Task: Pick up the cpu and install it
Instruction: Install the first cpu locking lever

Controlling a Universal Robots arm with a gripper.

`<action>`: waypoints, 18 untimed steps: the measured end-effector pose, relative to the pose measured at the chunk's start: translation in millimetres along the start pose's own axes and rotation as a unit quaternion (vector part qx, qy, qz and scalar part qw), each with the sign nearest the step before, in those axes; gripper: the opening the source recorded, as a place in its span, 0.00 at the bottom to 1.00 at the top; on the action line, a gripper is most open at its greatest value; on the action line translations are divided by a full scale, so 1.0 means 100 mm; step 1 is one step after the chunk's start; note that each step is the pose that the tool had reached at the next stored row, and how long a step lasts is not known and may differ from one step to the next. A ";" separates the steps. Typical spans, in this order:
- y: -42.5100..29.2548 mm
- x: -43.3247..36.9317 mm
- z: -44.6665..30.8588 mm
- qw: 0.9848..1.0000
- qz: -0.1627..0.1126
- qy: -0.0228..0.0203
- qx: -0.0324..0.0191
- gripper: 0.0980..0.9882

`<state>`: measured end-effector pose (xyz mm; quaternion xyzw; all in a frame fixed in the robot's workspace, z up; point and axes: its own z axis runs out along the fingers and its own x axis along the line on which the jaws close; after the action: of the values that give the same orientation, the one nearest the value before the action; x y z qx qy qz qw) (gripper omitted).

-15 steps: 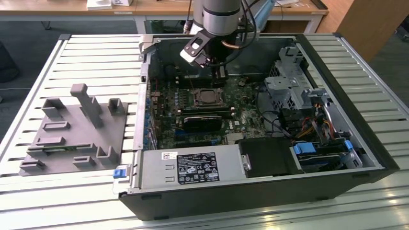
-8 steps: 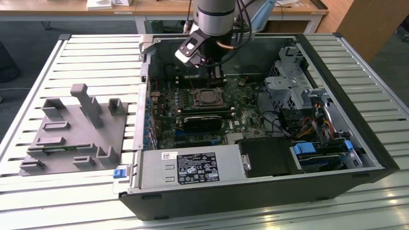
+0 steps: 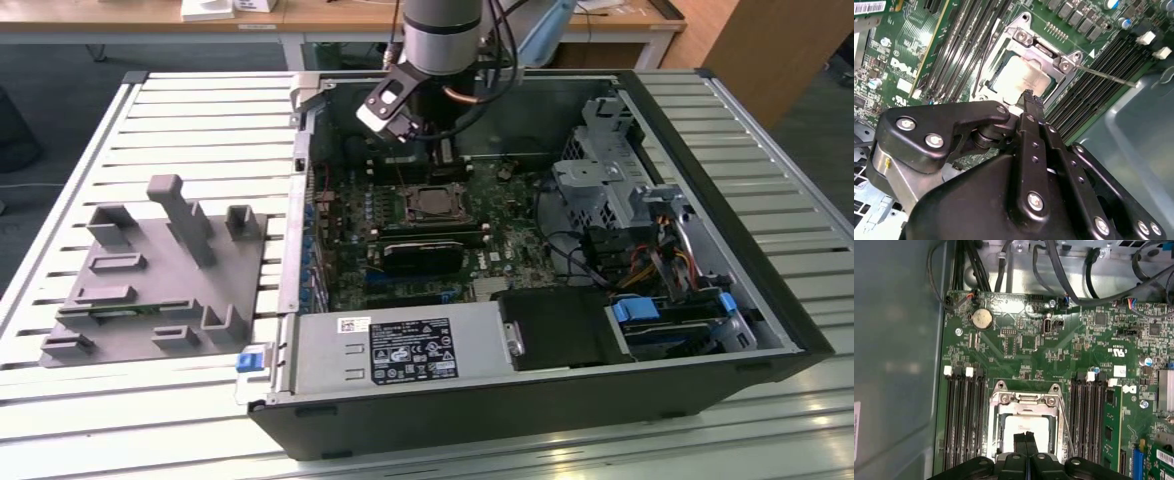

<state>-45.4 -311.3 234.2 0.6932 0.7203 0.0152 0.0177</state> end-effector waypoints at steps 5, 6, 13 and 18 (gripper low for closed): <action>-0.038 0.001 -0.003 1.000 0.000 0.000 0.000 0.01; -0.040 0.001 -0.009 1.000 0.000 0.000 0.000 0.01; -0.032 0.001 -0.174 1.000 0.000 0.000 0.000 0.01; -0.030 0.001 -0.224 1.000 -0.011 0.001 0.000 0.01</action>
<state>-49.4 -311.2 256.4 0.6852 0.7280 0.0152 0.0173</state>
